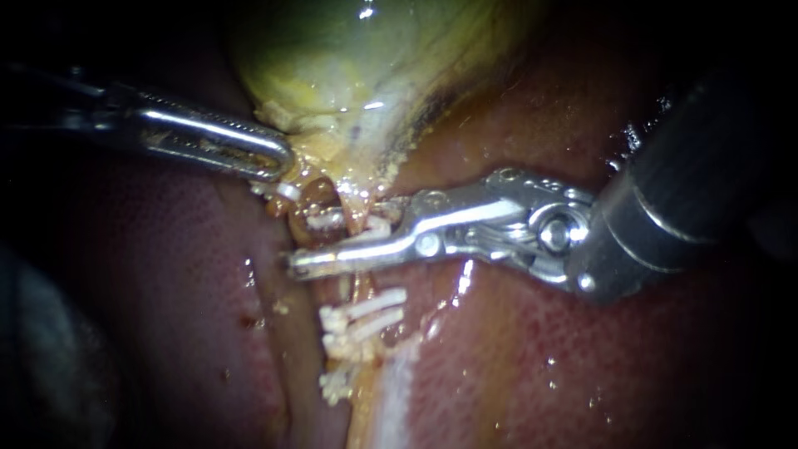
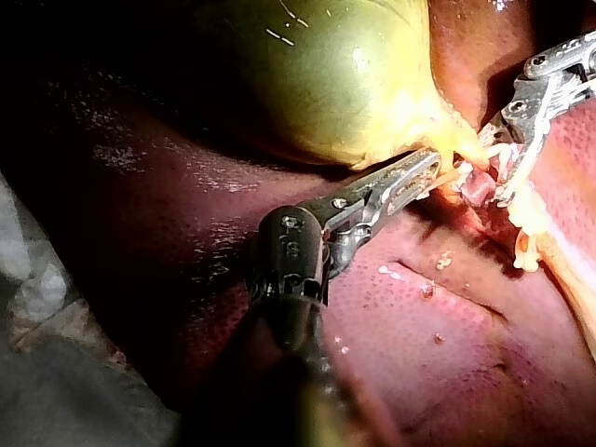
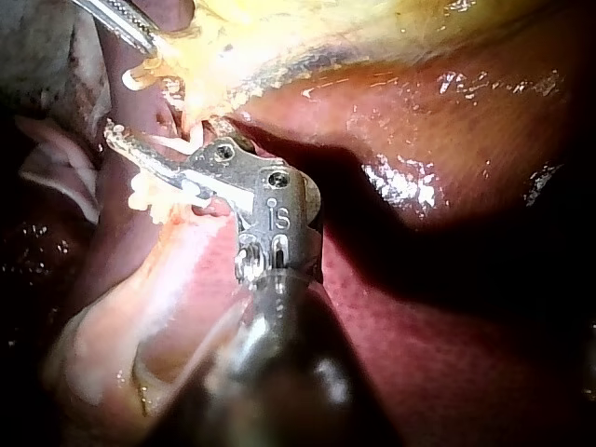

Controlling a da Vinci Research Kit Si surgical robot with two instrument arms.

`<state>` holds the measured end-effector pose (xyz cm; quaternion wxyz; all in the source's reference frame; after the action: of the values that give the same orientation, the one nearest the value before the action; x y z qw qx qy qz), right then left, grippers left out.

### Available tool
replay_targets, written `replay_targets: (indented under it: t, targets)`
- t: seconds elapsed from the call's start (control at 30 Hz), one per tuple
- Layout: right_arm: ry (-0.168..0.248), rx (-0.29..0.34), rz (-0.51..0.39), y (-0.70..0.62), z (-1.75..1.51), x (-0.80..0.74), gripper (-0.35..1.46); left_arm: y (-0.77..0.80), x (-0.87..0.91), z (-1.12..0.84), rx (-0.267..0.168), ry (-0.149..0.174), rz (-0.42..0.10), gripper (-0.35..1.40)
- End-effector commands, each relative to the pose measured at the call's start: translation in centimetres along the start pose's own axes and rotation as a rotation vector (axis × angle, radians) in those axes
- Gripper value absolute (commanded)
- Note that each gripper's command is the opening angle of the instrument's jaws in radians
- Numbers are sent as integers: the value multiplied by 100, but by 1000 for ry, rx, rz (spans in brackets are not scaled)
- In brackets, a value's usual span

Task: Clipping third clip right tube

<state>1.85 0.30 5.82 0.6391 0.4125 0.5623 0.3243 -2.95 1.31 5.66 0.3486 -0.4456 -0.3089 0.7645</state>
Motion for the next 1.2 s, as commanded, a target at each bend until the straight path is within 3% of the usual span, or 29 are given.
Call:
replay_targets:
  t: [0.03, 0.23, 0.4, 0.83, 0.97, 1.2]
  targets:
    - [12, 9, 3, -4, 0, 5, 45, 0, 0, 0, 0, 0, 0, -35]
    - [22, 16, 14, -13, 0, 21, 44, 0, 0, 0, 0, 0, 0, -35]
    - [22, 17, 14, -12, -1, 22, 38, -1, 0, 0, 0, 0, 0, -35]
    - [45, -7, 39, -13, -7, 20, 0, -2, 0, 0, 0, 0, 0, -35]
    - [51, -14, 74, -14, -13, 19, -35, -2, -1, 0, 0, 0, 0, -35]
    - [65, -29, 145, -14, -21, 17, -35, -2, -1, 0, 0, 0, 0, -35]
